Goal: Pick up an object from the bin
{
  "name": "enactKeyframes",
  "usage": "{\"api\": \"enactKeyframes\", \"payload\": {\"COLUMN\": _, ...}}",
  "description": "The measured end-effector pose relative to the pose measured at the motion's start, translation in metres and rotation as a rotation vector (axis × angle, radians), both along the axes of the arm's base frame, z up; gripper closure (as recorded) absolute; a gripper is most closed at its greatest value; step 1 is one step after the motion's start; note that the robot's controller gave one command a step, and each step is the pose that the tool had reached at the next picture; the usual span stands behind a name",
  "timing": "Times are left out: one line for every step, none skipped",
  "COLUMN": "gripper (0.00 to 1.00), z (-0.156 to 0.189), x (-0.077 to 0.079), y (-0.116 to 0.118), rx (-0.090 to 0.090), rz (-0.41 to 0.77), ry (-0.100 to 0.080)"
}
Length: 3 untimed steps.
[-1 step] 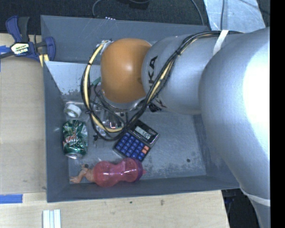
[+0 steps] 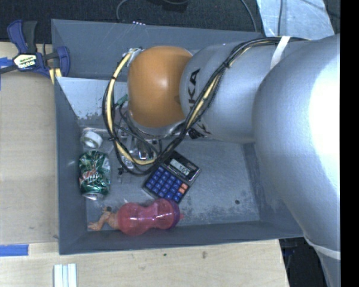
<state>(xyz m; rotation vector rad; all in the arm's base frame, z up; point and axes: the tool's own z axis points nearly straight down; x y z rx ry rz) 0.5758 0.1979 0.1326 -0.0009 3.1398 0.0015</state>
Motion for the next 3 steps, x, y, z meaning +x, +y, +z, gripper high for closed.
{"api": "enactKeyframes", "payload": {"gripper": 0.0, "z": -0.019, "x": -0.011, "y": 0.005, "rx": 0.0, "rz": 0.113, "ry": -0.006}}
{"api": "enactKeyframes", "payload": {"gripper": 0.0, "z": -0.048, "x": -0.029, "y": 0.019, "rx": -0.001, "rz": 0.255, "ry": -0.001}}
{"api": "enactKeyframes", "payload": {"gripper": 0.0, "z": -0.055, "x": -0.028, "y": 0.025, "rx": 0.0, "rz": 0.23, "ry": -0.003}}
